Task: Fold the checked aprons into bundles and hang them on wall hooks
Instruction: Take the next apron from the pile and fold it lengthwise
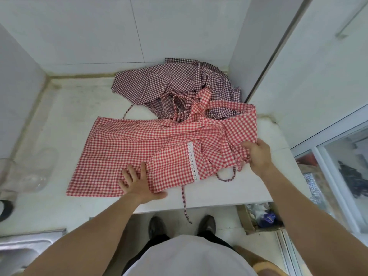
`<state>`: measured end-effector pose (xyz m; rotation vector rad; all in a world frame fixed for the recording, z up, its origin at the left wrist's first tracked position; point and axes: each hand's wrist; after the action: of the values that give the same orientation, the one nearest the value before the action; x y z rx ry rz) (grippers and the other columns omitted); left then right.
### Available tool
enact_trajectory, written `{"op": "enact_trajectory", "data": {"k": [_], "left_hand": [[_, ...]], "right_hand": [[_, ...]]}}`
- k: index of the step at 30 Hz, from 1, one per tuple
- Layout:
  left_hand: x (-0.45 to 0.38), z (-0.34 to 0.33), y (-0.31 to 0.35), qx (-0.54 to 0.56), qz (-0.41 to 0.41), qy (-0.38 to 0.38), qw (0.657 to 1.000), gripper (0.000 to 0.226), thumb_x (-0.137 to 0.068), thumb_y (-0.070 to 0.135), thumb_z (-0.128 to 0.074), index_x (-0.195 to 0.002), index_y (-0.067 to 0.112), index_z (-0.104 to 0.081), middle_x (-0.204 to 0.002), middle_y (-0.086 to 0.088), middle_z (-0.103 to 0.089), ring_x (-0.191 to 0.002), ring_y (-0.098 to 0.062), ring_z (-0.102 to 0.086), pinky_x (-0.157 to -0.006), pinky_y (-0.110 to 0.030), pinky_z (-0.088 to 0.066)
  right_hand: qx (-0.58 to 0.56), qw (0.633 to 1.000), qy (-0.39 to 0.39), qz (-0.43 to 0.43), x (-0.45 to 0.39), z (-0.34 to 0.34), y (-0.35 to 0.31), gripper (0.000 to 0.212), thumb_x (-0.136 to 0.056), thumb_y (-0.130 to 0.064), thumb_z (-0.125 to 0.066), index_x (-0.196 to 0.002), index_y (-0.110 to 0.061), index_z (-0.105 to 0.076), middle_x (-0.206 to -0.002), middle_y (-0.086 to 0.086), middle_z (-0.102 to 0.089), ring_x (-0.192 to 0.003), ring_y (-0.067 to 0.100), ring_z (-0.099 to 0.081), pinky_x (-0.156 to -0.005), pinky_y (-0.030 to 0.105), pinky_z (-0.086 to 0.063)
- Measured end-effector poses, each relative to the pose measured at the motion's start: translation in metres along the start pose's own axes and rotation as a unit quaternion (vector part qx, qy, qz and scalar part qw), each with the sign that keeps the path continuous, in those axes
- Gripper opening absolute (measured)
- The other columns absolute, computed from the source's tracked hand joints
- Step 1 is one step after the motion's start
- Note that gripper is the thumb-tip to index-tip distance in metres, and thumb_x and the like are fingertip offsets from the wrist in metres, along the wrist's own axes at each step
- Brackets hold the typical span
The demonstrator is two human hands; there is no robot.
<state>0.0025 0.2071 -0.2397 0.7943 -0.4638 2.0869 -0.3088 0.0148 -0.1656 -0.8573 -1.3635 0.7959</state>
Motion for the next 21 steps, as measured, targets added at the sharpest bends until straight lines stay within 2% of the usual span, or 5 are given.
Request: {"op": "enact_trajectory", "data": {"k": [7, 11, 13, 15, 21], "left_hand": [[0.001, -0.001, -0.002, -0.013, 0.006, -0.005, 1.0, 0.143, -0.055, 0.099, -0.045, -0.141, 0.024, 0.043, -0.15, -0.021, 0.042, -0.144, -0.044, 0.029, -0.118, -0.061, 0.004], [0.003, 0.007, -0.01, -0.023, 0.004, -0.048, 0.999, 0.145, -0.056, 0.096, -0.051, -0.14, 0.025, 0.044, -0.149, -0.021, 0.044, -0.143, -0.045, 0.03, -0.117, -0.062, 0.003], [0.005, 0.013, -0.017, -0.032, -0.004, -0.066, 0.997, 0.145, -0.059, 0.092, -0.056, -0.14, 0.024, 0.044, -0.149, -0.022, 0.045, -0.142, -0.046, 0.031, -0.118, -0.062, 0.002], [0.005, 0.016, -0.025, -0.046, -0.009, -0.069, 0.997, 0.143, -0.063, 0.089, -0.058, -0.141, 0.024, 0.043, -0.149, -0.022, 0.044, -0.142, -0.046, 0.03, -0.119, -0.061, 0.0], [0.006, 0.026, -0.036, -0.002, -0.031, -0.106, 0.994, 0.123, -0.074, 0.086, -0.044, -0.145, 0.027, 0.037, -0.148, -0.016, 0.048, -0.14, -0.042, 0.037, -0.12, -0.058, 0.003]], "right_hand": [[-0.077, 0.969, -0.225, -0.065, 0.013, 0.041, -0.042, 0.045, -0.083, 0.006, -0.047, -0.125, -0.005, -0.059, -0.13, 0.012, -0.064, -0.118, 0.03, -0.061, -0.102, 0.046, -0.05], [0.003, 0.957, -0.257, -0.136, 0.011, 0.069, -0.054, 0.048, -0.074, -0.008, -0.077, -0.12, -0.003, -0.063, -0.122, 0.01, -0.07, -0.102, 0.022, -0.07, -0.086, 0.034, -0.06], [0.043, 0.953, -0.232, -0.189, 0.006, 0.09, -0.06, 0.059, -0.062, -0.009, -0.089, -0.115, 0.001, -0.065, -0.114, 0.013, -0.072, -0.093, 0.02, -0.073, -0.074, 0.029, -0.061], [0.066, 0.959, -0.176, -0.213, -0.004, 0.114, -0.067, 0.044, -0.076, -0.002, -0.071, -0.118, 0.005, -0.061, -0.11, 0.014, -0.072, -0.087, 0.019, -0.073, -0.07, 0.028, -0.061], [0.084, 0.984, 0.098, -0.119, -0.027, 0.158, -0.062, 0.011, -0.094, 0.0, -0.058, -0.087, -0.009, -0.061, -0.103, 0.01, -0.064, -0.073, 0.01, -0.061, -0.041, 0.017, -0.051]]}}
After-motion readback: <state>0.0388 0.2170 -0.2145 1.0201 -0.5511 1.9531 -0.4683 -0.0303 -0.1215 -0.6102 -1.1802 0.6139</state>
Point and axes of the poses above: each hand's wrist, its own x-axis away from the middle knuckle, its own z-axis out of the back of the hand, y = z × x
